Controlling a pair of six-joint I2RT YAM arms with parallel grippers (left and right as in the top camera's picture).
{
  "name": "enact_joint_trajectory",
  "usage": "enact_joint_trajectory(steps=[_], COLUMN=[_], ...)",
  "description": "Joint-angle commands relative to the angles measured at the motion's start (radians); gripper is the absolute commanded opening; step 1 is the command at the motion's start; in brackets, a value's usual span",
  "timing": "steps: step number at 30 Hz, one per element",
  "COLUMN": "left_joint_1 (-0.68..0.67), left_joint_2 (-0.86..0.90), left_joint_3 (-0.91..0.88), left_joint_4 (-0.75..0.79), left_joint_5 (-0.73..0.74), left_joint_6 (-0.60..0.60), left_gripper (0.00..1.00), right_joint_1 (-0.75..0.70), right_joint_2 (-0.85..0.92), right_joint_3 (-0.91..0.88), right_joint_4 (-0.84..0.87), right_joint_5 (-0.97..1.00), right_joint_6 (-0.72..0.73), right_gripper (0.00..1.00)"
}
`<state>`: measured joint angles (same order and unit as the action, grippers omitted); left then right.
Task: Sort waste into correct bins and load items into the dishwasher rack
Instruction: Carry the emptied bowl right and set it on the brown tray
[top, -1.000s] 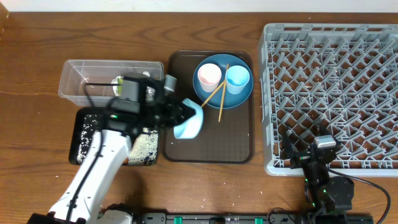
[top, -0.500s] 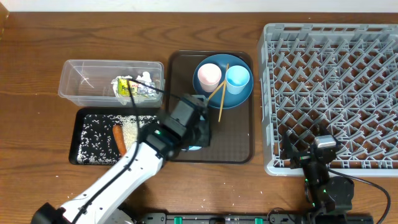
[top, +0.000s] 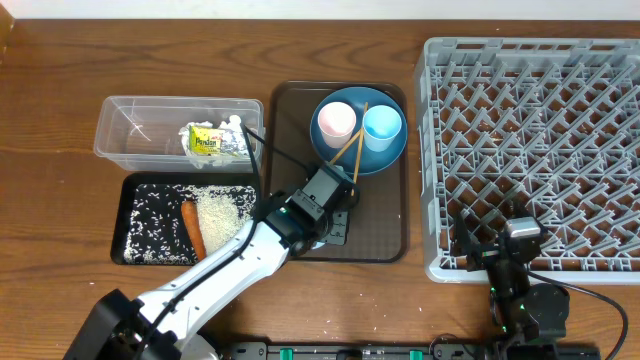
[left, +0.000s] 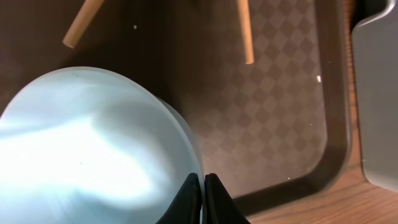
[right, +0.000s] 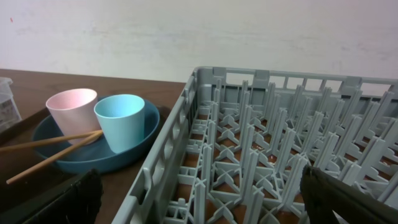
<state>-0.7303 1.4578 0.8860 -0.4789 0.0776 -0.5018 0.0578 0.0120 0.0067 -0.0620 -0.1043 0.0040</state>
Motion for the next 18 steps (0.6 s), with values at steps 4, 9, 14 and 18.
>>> enact_joint_trajectory(steps=[4, 9, 14, 18], left_joint_1=[-0.002, -0.002, -0.002, -0.002], left_joint_2=[0.005, 0.005, 0.005, 0.005], left_joint_3=[0.008, 0.008, 0.008, 0.008], left_joint_4=[-0.002, -0.002, -0.002, -0.002], left_joint_5=[-0.01, -0.007, 0.017, 0.019], left_joint_6=[-0.027, -0.031, -0.032, -0.031], left_gripper=[0.06, 0.07, 0.12, 0.25], right_joint_1=[0.002, 0.002, 0.002, 0.002], right_joint_2=[-0.005, -0.005, -0.005, -0.005], right_joint_3=[-0.001, -0.001, -0.002, -0.002], right_joint_4=[-0.002, -0.002, -0.002, -0.002], right_joint_5=[-0.008, -0.008, -0.008, -0.008], right_joint_6=[0.006, 0.006, 0.006, 0.006], right_gripper=[0.99, 0.99, 0.99, 0.99])
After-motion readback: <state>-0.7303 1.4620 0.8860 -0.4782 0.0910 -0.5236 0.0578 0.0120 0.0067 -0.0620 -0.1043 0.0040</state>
